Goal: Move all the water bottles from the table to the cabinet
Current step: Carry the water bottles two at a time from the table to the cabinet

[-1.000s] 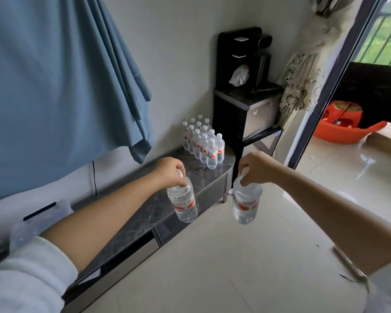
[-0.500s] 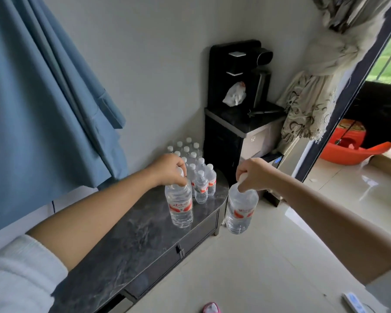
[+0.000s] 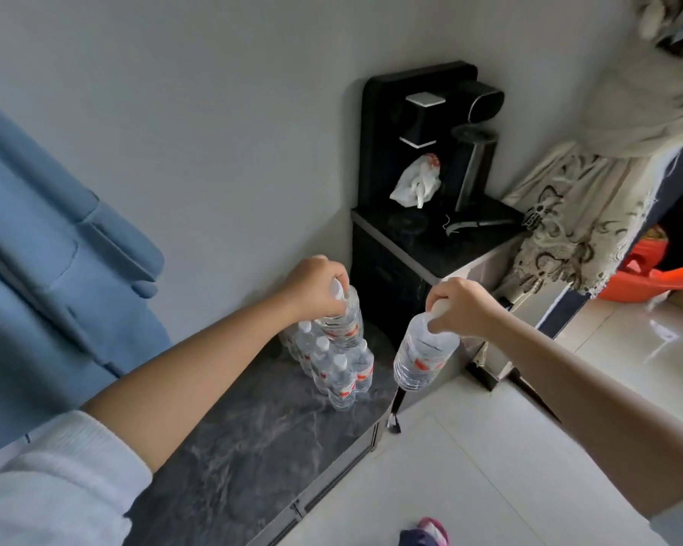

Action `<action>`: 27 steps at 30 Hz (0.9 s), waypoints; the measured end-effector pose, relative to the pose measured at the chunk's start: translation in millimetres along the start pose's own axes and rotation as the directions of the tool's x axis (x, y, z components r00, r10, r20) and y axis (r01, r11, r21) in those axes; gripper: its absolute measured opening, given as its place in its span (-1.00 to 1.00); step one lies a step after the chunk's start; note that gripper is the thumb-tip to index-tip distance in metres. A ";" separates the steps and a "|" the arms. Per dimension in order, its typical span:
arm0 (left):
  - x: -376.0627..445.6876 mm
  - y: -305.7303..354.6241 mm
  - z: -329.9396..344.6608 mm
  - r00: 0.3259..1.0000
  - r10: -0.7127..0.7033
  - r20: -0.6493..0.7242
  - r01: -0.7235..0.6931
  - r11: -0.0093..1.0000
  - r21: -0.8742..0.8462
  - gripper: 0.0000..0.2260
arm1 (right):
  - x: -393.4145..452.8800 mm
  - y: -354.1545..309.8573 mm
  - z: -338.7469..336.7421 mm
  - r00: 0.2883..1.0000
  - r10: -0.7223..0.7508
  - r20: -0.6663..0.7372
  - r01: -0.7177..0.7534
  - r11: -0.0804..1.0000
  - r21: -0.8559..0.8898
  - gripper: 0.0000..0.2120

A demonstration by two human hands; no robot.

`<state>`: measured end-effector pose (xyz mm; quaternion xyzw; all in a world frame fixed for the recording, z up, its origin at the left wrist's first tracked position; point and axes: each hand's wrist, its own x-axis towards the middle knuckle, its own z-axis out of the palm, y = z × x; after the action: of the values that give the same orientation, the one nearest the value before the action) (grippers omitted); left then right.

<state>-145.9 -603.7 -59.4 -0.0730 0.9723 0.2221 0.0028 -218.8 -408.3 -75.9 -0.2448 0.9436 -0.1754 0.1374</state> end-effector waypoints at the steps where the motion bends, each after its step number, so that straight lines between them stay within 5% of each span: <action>1: 13.2 -0.8 1.7 1.000 -0.001 -0.007 0.001 1.000 -0.005 -0.78 | 12.4 4.9 -1.7 1.000 -0.002 0.002 0.002 1.000 0.016 -0.77; 7: 100.8 -3.8 26.7 0.997 -0.076 0.013 0.077 0.997 -0.029 -0.76 | 97.5 35.5 -4.9 0.990 -0.101 0.100 0.104 0.994 -0.031 -0.88; 15: 209.9 -21.5 80.0 0.954 -0.284 0.096 0.287 0.958 -0.011 -0.77 | 204.8 74.1 6.4 0.942 -0.203 0.268 0.231 0.970 -0.075 -0.75; 27: 277.2 -87.0 167.2 0.869 -0.400 0.292 0.405 0.913 0.048 -0.75 | 285.4 85.8 91.3 0.866 -0.106 0.489 0.119 0.993 0.005 -0.69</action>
<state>-412.2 -647.9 -258.1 -0.2397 0.9225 0.2323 0.1938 -463.1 -507.8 -241.9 -0.3377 0.8647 -0.1035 0.3573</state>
